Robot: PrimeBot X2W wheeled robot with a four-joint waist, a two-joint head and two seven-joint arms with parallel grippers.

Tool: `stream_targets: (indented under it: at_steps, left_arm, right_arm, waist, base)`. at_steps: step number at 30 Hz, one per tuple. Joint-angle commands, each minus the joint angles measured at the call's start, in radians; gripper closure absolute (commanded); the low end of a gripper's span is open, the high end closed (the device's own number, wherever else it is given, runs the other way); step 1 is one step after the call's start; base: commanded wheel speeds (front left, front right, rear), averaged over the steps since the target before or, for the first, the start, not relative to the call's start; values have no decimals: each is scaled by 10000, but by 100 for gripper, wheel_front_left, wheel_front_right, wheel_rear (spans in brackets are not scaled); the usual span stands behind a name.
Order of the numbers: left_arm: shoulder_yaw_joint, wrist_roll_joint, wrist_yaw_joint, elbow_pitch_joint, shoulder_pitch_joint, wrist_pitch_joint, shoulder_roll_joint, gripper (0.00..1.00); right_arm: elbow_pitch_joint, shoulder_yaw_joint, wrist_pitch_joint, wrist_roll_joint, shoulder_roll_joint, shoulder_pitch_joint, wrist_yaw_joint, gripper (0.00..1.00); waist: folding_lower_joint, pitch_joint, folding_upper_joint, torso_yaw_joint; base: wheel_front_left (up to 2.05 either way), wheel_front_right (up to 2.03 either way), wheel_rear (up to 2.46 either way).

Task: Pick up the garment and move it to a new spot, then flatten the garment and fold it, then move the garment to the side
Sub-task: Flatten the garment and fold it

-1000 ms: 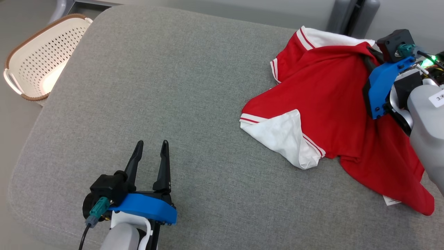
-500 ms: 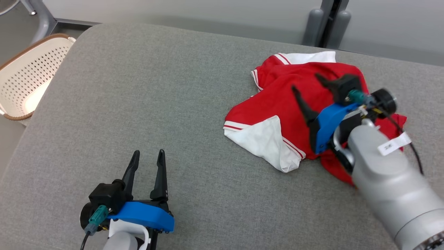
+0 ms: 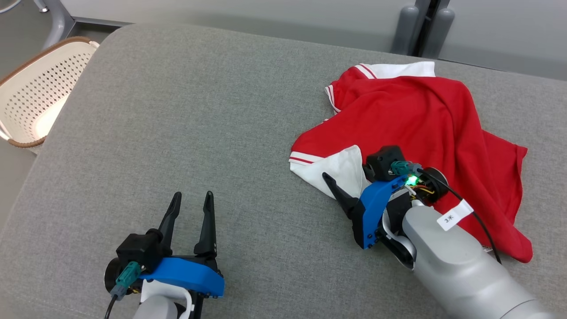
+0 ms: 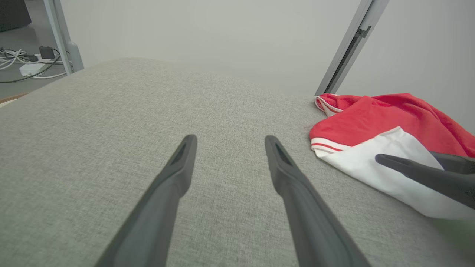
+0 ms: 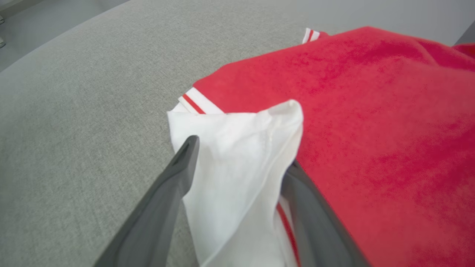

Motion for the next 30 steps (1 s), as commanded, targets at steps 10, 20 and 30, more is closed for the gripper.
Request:
stream_targets:
  at_steps: [10,20,30]
  left_arm:
    - [143,-54,65,-24,-103,-46,-8,0]
    - [309,121,25,20,-54,-46,-8,0]
    - [163,234,-90,384,15,-46,-9,0]
  right_arm:
    - [-1042,1923,214,105,12,426,1,0]
    - [-2021,2542,-700,6,-57,717,1,0]
    - [-1832,-806,-1583,-1126,-11,2082,1,0]
  waist:
    - [-1,-50,0,-77]
    - [-1,-316,0,-690]
    - [-1,-937,0,-1591]
  base:
    - [0,0,0]
    - [0,0,0]
    - [0,0,0]
